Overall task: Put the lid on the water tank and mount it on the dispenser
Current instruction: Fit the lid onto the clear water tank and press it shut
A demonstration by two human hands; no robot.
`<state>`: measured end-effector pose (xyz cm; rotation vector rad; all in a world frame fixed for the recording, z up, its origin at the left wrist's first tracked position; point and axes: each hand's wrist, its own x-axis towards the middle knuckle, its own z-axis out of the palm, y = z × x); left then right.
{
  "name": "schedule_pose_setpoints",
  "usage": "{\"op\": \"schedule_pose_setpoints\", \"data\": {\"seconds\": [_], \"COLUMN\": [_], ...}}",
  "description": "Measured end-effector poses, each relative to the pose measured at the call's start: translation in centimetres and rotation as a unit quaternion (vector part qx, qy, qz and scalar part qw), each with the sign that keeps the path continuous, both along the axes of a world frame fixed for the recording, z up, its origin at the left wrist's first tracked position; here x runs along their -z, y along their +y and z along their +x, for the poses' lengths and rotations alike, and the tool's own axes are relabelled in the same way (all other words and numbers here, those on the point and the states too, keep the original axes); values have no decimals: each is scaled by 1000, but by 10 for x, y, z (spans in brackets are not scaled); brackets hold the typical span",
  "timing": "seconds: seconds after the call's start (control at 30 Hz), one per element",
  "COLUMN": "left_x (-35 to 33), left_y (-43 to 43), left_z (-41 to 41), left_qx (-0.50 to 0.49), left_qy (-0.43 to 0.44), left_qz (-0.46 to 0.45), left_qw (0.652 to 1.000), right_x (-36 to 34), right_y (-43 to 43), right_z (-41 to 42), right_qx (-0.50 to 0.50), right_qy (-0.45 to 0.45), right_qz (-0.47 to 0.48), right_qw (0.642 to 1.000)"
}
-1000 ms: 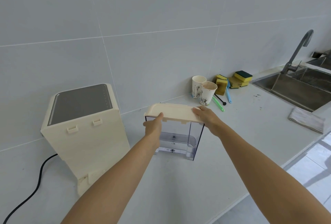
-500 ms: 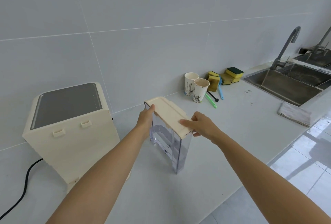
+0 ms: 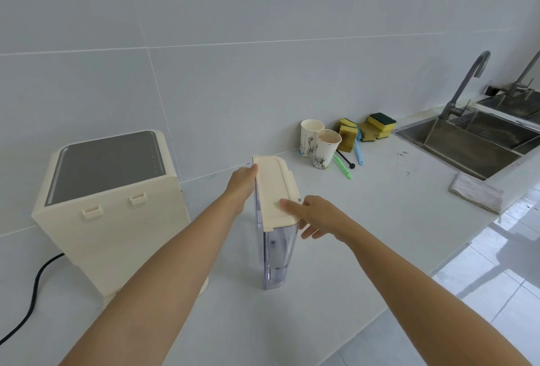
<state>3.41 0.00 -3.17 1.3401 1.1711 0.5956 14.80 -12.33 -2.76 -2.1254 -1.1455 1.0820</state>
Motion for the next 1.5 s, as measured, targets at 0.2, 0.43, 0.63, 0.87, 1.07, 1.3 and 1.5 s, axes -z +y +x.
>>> {"op": "schedule_pose_setpoints", "data": {"seconds": [0.2,0.43,0.63,0.87,1.07,1.3,1.5], "left_x": [-7,2,6,7,7,5,7], "left_y": [-40,-88,-93,-96,-94,-84,-62], "left_z": [-12,-20,-12,-12,-25,-50,-70], "left_qx": [-14,154,183,201,212,229,256], "left_qy": [58,155,245,282,275,253,286], "left_qz": [258,516,615,624,638,671,608], "left_qw": [964,828,727,700,687,658,695], "right_x": [-20,-27,-20,-15,-14,-9,-8], "right_y": [36,90,110,115,110,97,70], "right_z": [26,17,-1,-3,0,18,28], "right_qx": [86,-95,-240,-271,-238,-189,-181], "right_qy": [-55,-148,-212,-270,-277,-323,-369], "right_qz": [95,137,101,80,81,44,63], "right_qw": [990,975,942,920,928,926,909]}}
